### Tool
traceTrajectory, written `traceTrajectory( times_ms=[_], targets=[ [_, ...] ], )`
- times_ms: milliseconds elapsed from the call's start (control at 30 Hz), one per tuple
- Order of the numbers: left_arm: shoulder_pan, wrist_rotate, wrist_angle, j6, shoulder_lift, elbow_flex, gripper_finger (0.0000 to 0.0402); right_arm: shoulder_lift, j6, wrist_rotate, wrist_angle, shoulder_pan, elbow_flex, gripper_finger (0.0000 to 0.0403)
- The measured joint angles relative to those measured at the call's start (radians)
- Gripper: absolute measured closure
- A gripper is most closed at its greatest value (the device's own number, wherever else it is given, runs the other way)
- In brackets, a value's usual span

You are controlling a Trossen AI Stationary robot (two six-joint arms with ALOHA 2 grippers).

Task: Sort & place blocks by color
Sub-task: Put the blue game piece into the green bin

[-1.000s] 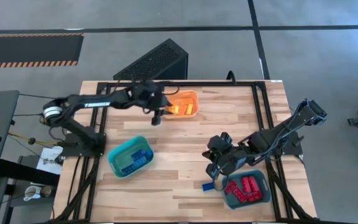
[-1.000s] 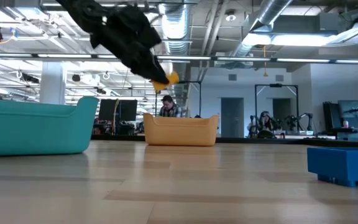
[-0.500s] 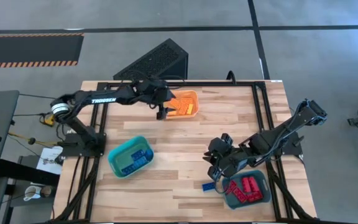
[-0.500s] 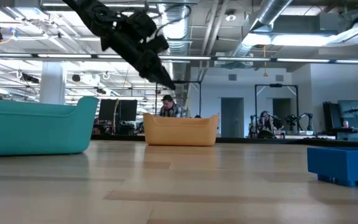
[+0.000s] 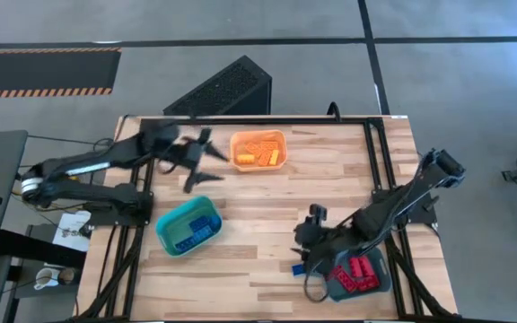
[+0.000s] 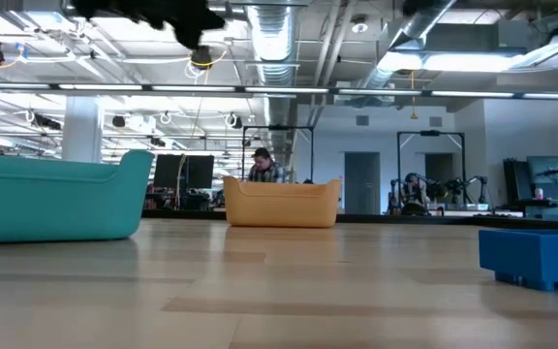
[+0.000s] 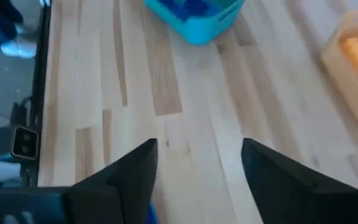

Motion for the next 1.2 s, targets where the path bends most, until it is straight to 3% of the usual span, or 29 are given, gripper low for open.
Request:
traceTrajectory(
  times_ms=[100,267,467,733,1033,1200],
  targets=[
    [-0.071,-0.007,0.038,-0.067,-0.146,-0.108,0.0162,0.061,-0.001,-0.048,-0.003,-0.002,-0.004,0.0132],
    [-0.247,-0.138,0.206,-0.202,-0.366,-0.307,0.0168,0.162,-0.003,-0.184,0.009,-0.014,-0.002,0.0122],
    [-0.436,-0.316,0.395,-0.279,-0.487,-0.489,0.0167,0.271,-0.003,-0.332,0.006,-0.03,-0.002,0.0113],
    [-0.571,-0.531,0.437,-0.281,-0.448,-0.53,0.0132,0.382,-0.026,-0.43,0.018,-0.035,-0.002,0.009],
    [-0.631,-0.551,0.477,-0.309,-0.376,-0.529,0.0115,0.472,-0.052,-0.485,0.04,-0.027,-0.002,0.0074],
    [-0.664,-0.551,0.476,-0.343,-0.347,-0.529,0.0115,0.5,-0.053,-0.482,0.033,-0.035,0.003,0.0097]
  ],
)
